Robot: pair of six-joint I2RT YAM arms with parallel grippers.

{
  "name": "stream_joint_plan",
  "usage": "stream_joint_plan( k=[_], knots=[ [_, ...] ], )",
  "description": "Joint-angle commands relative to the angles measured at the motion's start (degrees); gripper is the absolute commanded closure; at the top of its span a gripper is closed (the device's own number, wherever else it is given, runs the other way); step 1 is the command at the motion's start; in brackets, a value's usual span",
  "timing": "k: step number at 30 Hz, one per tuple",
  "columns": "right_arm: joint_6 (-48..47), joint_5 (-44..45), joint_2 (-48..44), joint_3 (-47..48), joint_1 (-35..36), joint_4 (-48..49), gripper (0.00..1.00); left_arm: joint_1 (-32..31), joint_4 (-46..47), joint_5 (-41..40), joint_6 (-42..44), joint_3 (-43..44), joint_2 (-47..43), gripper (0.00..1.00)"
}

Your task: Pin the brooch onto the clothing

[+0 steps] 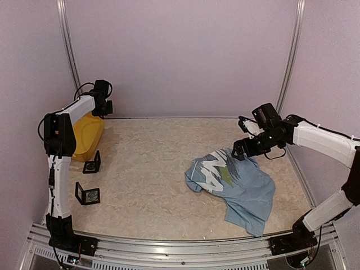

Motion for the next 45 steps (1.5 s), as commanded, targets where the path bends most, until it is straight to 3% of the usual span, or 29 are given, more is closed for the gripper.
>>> stream_joint_plan(
  k=[1,5,6,9,13,17,21,24,27,29,33,36,38,39,43,45],
  knots=[
    [1.0,-1.0,0.9,1.5,0.1,-0.3,0.00,1.4,-1.4,-1.7,-2.3,2.7,1.4,1.00],
    [1.2,-1.1,1.4,2.1,0.1,-1.0,0.00,3.3,0.0,-1.5,-4.6,3.7,2.2,0.96],
    [1.2,-1.0,1.5,2.4,0.2,-1.2,0.00,3.6,0.9,-1.5,-4.8,3.7,2.1,0.87],
    [1.0,0.9,1.9,3.3,0.1,-2.1,0.00,3.8,4.7,-0.8,-3.4,3.5,0.5,0.39],
    [0.7,4.3,2.6,5.4,0.1,-4.4,0.00,2.0,11.3,-4.5,2.0,2.9,-5.2,0.12],
    [0.5,3.4,3.5,7.2,0.7,-6.2,0.10,-3.4,19.8,-11.7,13.2,0.4,-14.9,0.04],
    [0.5,3.1,5.0,7.4,3.3,-7.5,0.17,-12.8,35.0,-20.3,31.5,-9.6,-26.9,0.01],
    [0.7,1.6,6.2,6.6,5.5,-8.7,0.22,-21.0,37.7,-22.2,37.1,-17.8,-36.6,0.01],
    [1.1,0.2,7.8,3.9,8.1,-8.9,0.18,-28.1,34.3,-20.2,33.5,-26.5,-45.8,0.01],
    [2.4,0.4,9.2,0.5,9.6,-7.3,0.02,-31.7,31.9,-17.6,27.8,-33.8,-52.0,0.01],
    [3.5,-0.8,14.4,-5.9,12.2,-0.8,0.00,-36.3,33.3,-6.6,16.6,-50.9,-63.6,0.01],
    [3.3,1.2,20.7,-7.9,13.7,2.4,0.01,-37.5,35.3,-3.0,8.5,-61.2,-70.8,0.01],
    [3.0,2.8,24.9,-6.4,14.9,2.3,0.11,-37.8,34.9,-3.3,3.6,-66.1,-73.6,0.01],
    [2.3,3.4,26.8,-4.8,15.8,1.9,0.23,-37.9,34.3,-3.8,1.2,-68.4,-74.6,0.01],
    [-3.7,-0.2,32.1,7.9,21.3,-0.9,1.00,-38.2,30.8,-5.4,-2.7,-72.8,-78.2,0.01],
    [-9.0,-6.7,33.0,16.8,24.1,-2.0,1.00,-38.2,29.6,-6.9,-3.1,-73.4,-78.8,0.01]
  ],
)
